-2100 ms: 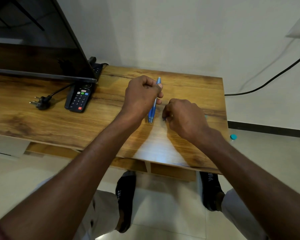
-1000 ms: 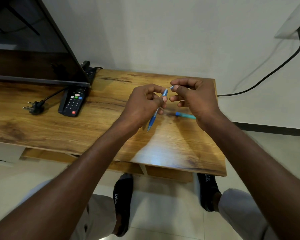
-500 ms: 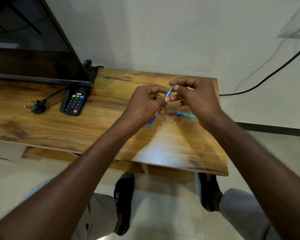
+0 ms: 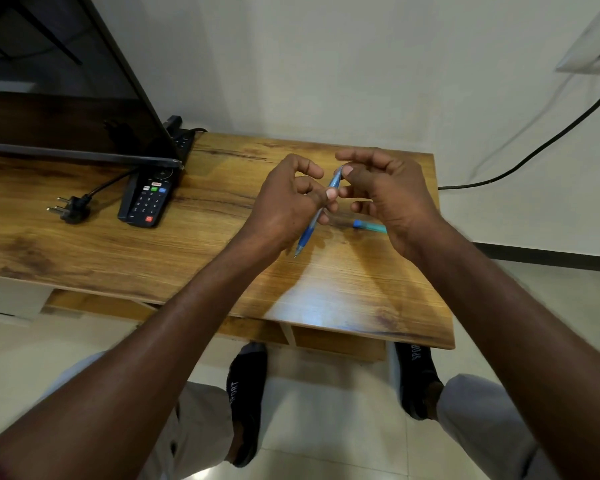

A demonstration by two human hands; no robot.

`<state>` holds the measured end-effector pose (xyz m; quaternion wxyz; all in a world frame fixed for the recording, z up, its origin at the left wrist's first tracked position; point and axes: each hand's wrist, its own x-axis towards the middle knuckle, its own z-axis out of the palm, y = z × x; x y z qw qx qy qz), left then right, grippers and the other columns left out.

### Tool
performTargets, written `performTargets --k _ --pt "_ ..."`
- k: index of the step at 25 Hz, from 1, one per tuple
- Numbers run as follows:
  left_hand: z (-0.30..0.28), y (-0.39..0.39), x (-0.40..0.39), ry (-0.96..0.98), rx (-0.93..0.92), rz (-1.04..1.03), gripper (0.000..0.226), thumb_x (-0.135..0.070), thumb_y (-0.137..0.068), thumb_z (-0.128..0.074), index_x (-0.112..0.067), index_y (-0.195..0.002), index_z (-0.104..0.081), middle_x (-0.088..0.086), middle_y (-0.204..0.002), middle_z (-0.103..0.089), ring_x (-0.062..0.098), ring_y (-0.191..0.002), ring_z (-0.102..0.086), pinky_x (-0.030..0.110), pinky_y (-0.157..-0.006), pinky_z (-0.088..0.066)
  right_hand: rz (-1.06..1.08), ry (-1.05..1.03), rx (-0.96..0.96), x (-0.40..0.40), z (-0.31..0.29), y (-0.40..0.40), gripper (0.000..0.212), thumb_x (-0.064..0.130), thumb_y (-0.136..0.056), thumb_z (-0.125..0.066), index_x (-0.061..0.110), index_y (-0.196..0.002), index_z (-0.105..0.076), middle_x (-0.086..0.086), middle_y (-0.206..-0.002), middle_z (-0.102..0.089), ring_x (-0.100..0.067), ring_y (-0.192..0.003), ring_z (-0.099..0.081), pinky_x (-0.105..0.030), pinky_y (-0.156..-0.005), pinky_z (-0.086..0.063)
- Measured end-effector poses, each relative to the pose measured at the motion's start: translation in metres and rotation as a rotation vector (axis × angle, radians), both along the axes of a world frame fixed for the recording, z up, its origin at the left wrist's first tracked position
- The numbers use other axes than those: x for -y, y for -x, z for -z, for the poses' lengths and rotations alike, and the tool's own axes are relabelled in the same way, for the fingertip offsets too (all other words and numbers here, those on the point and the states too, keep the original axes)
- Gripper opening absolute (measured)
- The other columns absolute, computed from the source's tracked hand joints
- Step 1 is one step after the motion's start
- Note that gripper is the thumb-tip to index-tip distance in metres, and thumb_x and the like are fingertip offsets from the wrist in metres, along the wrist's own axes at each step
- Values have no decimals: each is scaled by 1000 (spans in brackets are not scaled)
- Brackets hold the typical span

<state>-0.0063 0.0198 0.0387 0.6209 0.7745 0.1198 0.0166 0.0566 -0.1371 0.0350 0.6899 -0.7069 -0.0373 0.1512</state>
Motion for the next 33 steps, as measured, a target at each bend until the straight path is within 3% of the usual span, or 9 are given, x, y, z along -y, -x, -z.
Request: performTargets --k 3,10,14,20,22,24,28,30,33 --pt "0 0 -2 25 -2 -2 27 -7 -100 -68 -3 -122 -53 12 -87 -78 15 -65 -71 24 -61 -55 7 1 0 -1 0 0 17 8 -99 -69 12 -113 -78 -7 -102 -80 -17 -81 -75 -27 -63 -56" --pt "4 -4 -4 110 -20 -40 27 -11 -98 -72 -9 -115 -52 10 -83 -80 17 -61 -71 18 -50 -49 -19 -106 -124 -1 -3 1 20 9 -99 -70 6 -118 -73 -10 -107 -82 -18 -83 -79 -29 -65 -53" --pt "6 -6 -2 111 -61 10 27 -19 -98 -74 -1 -113 -62 14 -81 -79 22 -62 -70 28 -60 -59 101 -212 -175 -2 -2 -1 19 4 -98 -69 4 -117 -73 -12 -104 -82 -17 -83 -76 -26 -65 -54" --pt "8 -5 -2 64 -81 83 20 -18 -101 -69 1 -106 -67 17 -78 -77 20 -54 -64 28 -57 -56 5 -357 -367 1 -3 -2 10 31 -101 -64 21 -100 -63 -3 -109 -80 -15 -89 -74 -29 -69 -51" --pt "8 -4 0 101 -71 100 20 -15 -102 -67 5 -106 -67 18 -77 -76 20 -53 -63 29 -57 -56 0 -480 -486 0 -4 0 15 33 -101 -64 20 -92 -64 -3 -106 -78 -19 -87 -73 -32 -69 -54" --pt "7 -3 2 137 -55 99 21 -13 -103 -66 8 -106 -66 17 -74 -74 20 -52 -62 28 -56 -55 -27 -477 -532 -5 -5 5 26 40 -101 -62 16 -93 -67 -4 -100 -76 -22 -76 -70 -34 -67 -50" --pt "5 -3 8 157 -49 79 16 -12 -102 -67 2 -105 -60 15 -70 -73 24 -52 -61 33 -55 -56 -132 -449 -562 -14 -2 12 54 61 -103 -44 14 -88 -64 -3 -72 -64 -18 -47 -42 -34 -55 -37" --pt "4 -2 11 161 -32 37 22 -9 -100 -69 -4 -108 -49 17 -70 -71 27 -51 -60 34 -53 -53 -127 -466 -568 -18 -2 12 56 63 -105 -35 18 -78 -53 -1 -66 -58 -19 -48 -37 -34 -54 -30" --pt "5 -3 12 165 -32 29 32 -8 -98 -72 -9 -109 -42 22 -74 -69 25 -50 -62 29 -46 -51 -61 -529 -576 -16 0 9 57 63 -106 -28 21 -71 -44 -1 -77 -51 -21 -60 -37 -35 -58 -27"
